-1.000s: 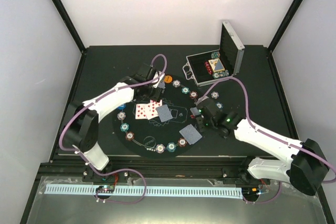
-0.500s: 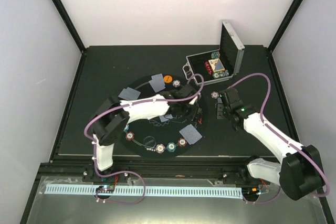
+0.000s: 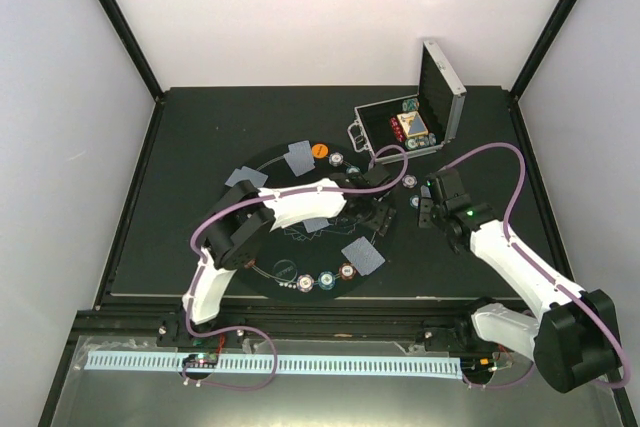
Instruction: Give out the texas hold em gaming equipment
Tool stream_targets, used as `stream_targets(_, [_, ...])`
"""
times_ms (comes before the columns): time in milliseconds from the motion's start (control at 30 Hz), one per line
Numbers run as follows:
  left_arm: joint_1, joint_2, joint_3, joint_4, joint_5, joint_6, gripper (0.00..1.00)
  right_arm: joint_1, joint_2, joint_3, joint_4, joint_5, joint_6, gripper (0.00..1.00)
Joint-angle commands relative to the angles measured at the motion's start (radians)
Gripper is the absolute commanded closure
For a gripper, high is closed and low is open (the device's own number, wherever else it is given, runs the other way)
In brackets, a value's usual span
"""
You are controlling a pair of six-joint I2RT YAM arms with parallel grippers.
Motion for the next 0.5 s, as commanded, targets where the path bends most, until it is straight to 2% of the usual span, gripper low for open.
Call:
stream_targets(0, [-0.017, 0.039, 0.047, -0.068, -0.066, 0.005, 0.13, -0.008, -0.007, -0.005, 0.015, -0.002, -0.010, 0.45])
stream_targets(467, [-0.052, 0.105, 0.078, -0.087, -0.060, 0.029, 0.13, -0.009, -0.001, -0.010, 0.026, -0.015, -0.013, 0.45])
